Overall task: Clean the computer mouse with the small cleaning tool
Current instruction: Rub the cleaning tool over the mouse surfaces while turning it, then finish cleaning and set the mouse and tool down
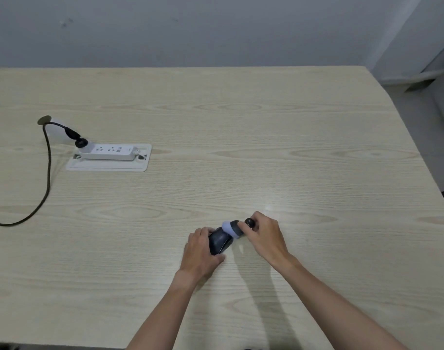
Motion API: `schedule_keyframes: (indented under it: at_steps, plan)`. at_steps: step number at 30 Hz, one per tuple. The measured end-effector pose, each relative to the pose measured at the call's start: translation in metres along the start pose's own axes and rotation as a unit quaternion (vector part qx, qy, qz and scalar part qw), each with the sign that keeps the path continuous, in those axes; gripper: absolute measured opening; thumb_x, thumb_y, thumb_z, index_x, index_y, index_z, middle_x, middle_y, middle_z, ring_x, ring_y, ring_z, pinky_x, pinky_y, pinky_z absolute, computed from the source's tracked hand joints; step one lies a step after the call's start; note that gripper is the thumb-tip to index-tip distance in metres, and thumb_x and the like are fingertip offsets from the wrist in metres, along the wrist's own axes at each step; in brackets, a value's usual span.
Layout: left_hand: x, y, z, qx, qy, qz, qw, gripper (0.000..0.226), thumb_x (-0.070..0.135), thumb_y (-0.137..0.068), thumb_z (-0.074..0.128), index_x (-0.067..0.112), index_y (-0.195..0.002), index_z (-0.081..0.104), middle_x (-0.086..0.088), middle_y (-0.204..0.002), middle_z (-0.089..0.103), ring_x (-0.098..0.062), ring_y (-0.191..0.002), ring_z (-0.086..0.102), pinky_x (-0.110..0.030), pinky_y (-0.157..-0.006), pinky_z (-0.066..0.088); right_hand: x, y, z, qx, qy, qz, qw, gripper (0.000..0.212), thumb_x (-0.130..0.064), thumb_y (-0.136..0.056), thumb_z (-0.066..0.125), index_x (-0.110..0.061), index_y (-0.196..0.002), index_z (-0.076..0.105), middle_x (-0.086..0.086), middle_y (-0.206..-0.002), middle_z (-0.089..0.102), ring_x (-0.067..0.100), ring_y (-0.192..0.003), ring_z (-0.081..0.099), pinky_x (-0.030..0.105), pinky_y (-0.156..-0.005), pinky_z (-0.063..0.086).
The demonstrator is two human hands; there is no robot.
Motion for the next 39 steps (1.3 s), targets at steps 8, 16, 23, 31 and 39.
schedule_keyframes:
  at_steps: [8, 16, 23, 31, 39]
  plan:
    - [0.003, -0.005, -0.009, -0.010, -0.072, 0.024, 0.997, 0.063, 0.021, -0.070, 0.076, 0.028, -0.128, 0.052, 0.011, -0.121, 0.057, -0.016, -0.106, 0.048, -0.027, -0.088, 0.036, 0.010, 0.005, -0.010, 0.024, 0.090, 0.029, 0.995, 0.039, -0.040, -0.093, 0.063, -0.014, -0.069, 0.046, -0.006, -0.062, 0.048, 0.012, -0.052, 0.040, 0.024, -0.047, 0.030]
    - [0.007, -0.011, -0.009, -0.018, -0.108, 0.057, 0.992, 0.071, -0.004, -0.077, 0.062, 0.028, -0.139, 0.052, -0.001, -0.140, 0.043, -0.024, -0.106, 0.062, -0.033, -0.089, 0.052, 0.011, 0.000, 0.003, -0.007, 0.010, 0.046, 0.999, 0.039, -0.039, -0.091, 0.067, -0.016, -0.066, 0.046, -0.006, -0.061, 0.047, 0.013, -0.054, 0.041, 0.027, -0.051, 0.033]
    - [0.014, -0.008, -0.012, 0.008, -0.185, 0.058, 0.981, 0.082, -0.010, -0.082, 0.054, 0.029, -0.152, 0.039, -0.014, -0.157, 0.023, -0.031, -0.122, 0.051, -0.034, -0.090, 0.051, 0.030, -0.001, -0.008, 0.026, -0.035, 0.110, 0.993, 0.048, -0.033, -0.091, 0.068, -0.016, -0.058, 0.036, -0.004, -0.056, 0.039, 0.015, -0.051, 0.034, 0.029, -0.050, 0.029]
    - [0.029, 0.002, -0.004, 0.056, -0.192, 0.023, 0.980, 0.063, 0.015, -0.090, 0.053, 0.030, -0.149, 0.039, -0.011, -0.147, 0.034, -0.032, -0.112, 0.048, -0.040, -0.077, 0.048, 0.051, 0.003, -0.008, 0.055, -0.132, 0.167, 0.976, 0.017, -0.020, -0.092, 0.063, -0.005, -0.090, 0.070, 0.014, -0.082, 0.069, 0.027, -0.079, 0.064, 0.027, -0.067, 0.042]
    - [0.037, -0.003, 0.010, 0.030, -0.192, 0.037, 0.980, 0.063, 0.044, -0.094, 0.060, 0.025, -0.149, 0.036, -0.003, -0.153, 0.032, -0.031, -0.131, 0.036, -0.045, -0.093, 0.048, 0.060, 0.013, -0.006, 0.048, -0.060, 0.171, 0.982, 0.027, -0.030, -0.094, 0.062, -0.004, -0.090, 0.061, 0.009, -0.087, 0.068, 0.018, -0.073, 0.058, 0.029, -0.059, 0.044]
Point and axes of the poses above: each hand's wrist, its own y-axis away from the middle knuckle, its own z-axis out of the palm, x = y × z, the point moved 5 cm from there along -y, towards the middle knuckle
